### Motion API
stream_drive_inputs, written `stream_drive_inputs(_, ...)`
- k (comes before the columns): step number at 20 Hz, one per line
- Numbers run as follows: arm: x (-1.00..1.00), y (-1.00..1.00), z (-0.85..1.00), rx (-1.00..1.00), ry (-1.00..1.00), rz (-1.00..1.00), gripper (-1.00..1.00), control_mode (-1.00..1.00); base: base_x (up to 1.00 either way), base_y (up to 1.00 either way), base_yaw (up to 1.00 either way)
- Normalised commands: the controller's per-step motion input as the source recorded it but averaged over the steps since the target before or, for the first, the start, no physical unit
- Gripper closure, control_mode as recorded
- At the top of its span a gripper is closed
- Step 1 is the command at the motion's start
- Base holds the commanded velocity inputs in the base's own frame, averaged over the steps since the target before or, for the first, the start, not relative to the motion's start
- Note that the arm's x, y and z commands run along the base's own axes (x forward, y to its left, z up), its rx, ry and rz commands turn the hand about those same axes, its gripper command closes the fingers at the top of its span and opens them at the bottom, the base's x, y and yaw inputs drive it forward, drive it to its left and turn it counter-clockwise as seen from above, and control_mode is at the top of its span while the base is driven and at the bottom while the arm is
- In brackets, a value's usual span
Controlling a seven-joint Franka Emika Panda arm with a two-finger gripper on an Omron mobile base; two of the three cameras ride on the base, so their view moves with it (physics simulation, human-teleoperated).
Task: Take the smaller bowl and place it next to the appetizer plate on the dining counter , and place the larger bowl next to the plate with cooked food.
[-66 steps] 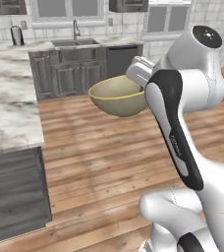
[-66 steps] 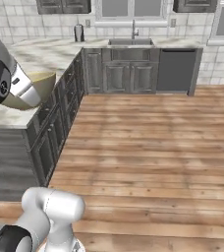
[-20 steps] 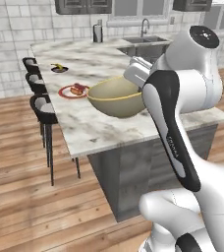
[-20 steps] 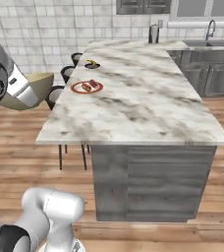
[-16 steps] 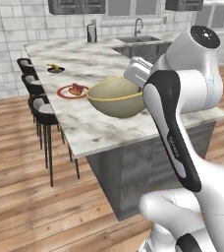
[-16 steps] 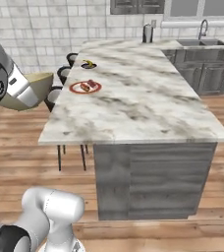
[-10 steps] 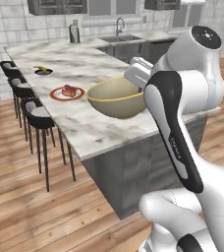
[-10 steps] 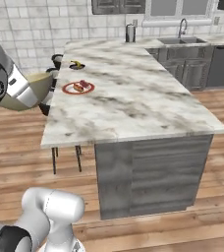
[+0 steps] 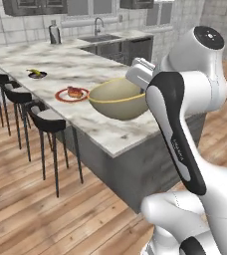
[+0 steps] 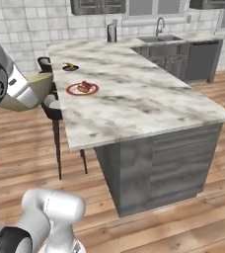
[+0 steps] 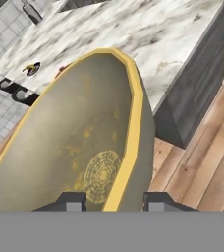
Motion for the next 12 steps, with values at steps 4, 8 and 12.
stream_drive_inputs(4,0.00,0.00,0.00,0.00,0.00,0.00,1.00,1.00,0.17,1.00,-0.33)
stream_drive_inputs(8,0.00,0.00,0.00,0.00,0.00,0.00,1.00,1.00,0.34,0.95,-0.34)
stream_drive_inputs(12,0.00,0.00,0.00,0.00,0.00,0.00,1.00,1.00,0.44,0.81,-0.38)
